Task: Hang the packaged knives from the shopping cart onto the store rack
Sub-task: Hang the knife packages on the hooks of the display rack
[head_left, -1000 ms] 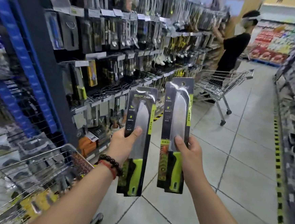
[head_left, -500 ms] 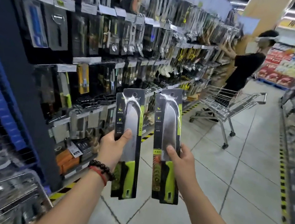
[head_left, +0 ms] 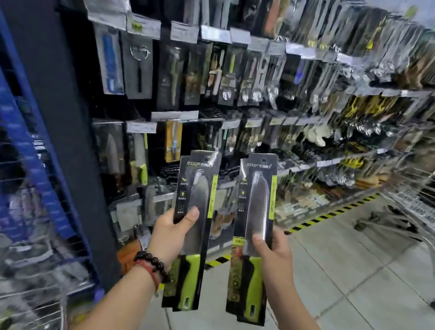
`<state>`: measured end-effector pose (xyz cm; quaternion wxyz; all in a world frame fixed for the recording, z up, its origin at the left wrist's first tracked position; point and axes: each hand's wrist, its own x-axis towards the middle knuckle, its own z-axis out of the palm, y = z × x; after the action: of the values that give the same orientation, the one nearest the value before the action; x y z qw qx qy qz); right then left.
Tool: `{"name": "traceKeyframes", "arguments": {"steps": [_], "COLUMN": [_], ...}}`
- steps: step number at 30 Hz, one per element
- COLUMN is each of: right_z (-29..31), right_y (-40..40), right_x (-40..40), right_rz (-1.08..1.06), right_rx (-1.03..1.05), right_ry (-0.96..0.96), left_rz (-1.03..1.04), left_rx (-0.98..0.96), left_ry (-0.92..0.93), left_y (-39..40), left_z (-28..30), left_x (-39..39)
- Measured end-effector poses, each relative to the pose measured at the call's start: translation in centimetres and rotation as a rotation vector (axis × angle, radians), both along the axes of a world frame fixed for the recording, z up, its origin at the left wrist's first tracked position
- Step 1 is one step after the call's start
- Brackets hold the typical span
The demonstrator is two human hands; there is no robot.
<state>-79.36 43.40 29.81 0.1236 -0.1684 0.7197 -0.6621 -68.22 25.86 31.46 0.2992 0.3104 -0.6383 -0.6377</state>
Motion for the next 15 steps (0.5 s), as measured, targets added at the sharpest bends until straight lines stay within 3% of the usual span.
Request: {"name": "traceKeyframes", "arguments": {"steps": [7, 15], "right_z": [-2.2, -4.5], "right_y": [-8.3, -20.8], "right_x": [-9.7, -11.9], "right_rz": [0.33, 0.59], "right_rx": [0.091, 0.203], "right_ry": [-0.092, -0.17], "left_rz": [0.228, 0.444], "left_rx": [0.039, 0.15], "left_ry": [-0.086, -0.095], "left_y": [-4.7, -10.7], "left_z": [-1.2, -3.6], "left_x": [-4.0, -4.3]}}
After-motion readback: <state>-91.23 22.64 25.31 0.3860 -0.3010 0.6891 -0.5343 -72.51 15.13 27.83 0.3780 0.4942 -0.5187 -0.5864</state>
